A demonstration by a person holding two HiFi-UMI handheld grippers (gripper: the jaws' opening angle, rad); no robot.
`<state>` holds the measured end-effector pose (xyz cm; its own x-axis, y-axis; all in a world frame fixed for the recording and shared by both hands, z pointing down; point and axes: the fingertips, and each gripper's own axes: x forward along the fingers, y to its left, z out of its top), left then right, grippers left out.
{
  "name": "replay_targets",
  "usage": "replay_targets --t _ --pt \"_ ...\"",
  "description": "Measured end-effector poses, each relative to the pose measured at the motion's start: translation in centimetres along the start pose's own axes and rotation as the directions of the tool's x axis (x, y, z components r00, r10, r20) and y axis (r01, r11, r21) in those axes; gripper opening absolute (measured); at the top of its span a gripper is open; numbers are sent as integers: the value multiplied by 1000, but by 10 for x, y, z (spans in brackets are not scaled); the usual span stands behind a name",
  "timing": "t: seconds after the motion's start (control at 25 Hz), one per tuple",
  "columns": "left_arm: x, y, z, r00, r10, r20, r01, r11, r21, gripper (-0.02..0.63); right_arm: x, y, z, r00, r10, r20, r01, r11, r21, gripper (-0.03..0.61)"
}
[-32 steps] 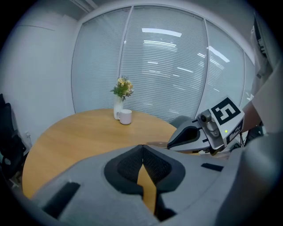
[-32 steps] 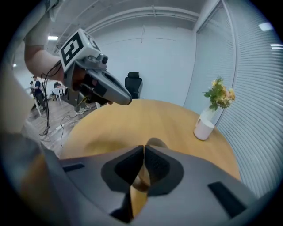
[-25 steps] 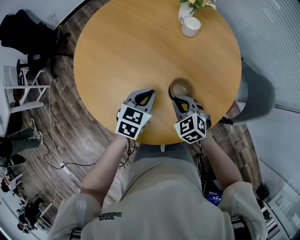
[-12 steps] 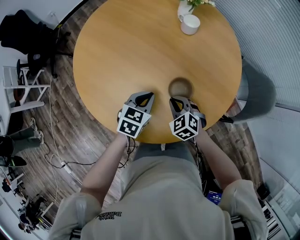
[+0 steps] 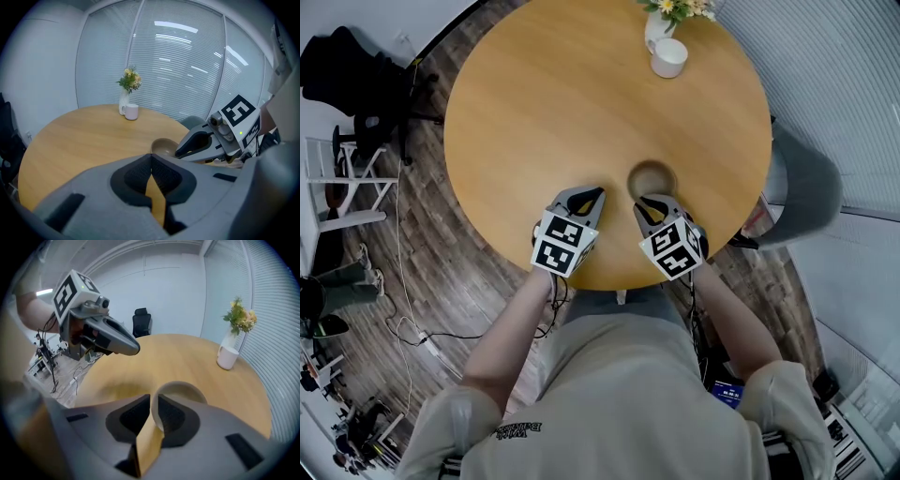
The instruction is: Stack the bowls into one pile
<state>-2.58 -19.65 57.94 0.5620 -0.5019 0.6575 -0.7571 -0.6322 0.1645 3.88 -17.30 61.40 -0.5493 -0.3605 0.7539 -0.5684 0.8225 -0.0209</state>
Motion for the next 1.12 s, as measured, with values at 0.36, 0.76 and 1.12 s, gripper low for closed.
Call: replay_targets --t 0.36,0.76,1.12 --pt "-25 20 45 993 52 104 -49 998 -27 18 -48 -32 52 984 -75 159 55 990 126 37" --pt "-75 29 124 960 107 259 -117 993 26 18 -126 -71 130 919 -173 355 125 980 155 37" --pt "-139 25 205 885 149 442 -216 971 106 18 -203 -94 181 844 -255 473 206 966 154 35"
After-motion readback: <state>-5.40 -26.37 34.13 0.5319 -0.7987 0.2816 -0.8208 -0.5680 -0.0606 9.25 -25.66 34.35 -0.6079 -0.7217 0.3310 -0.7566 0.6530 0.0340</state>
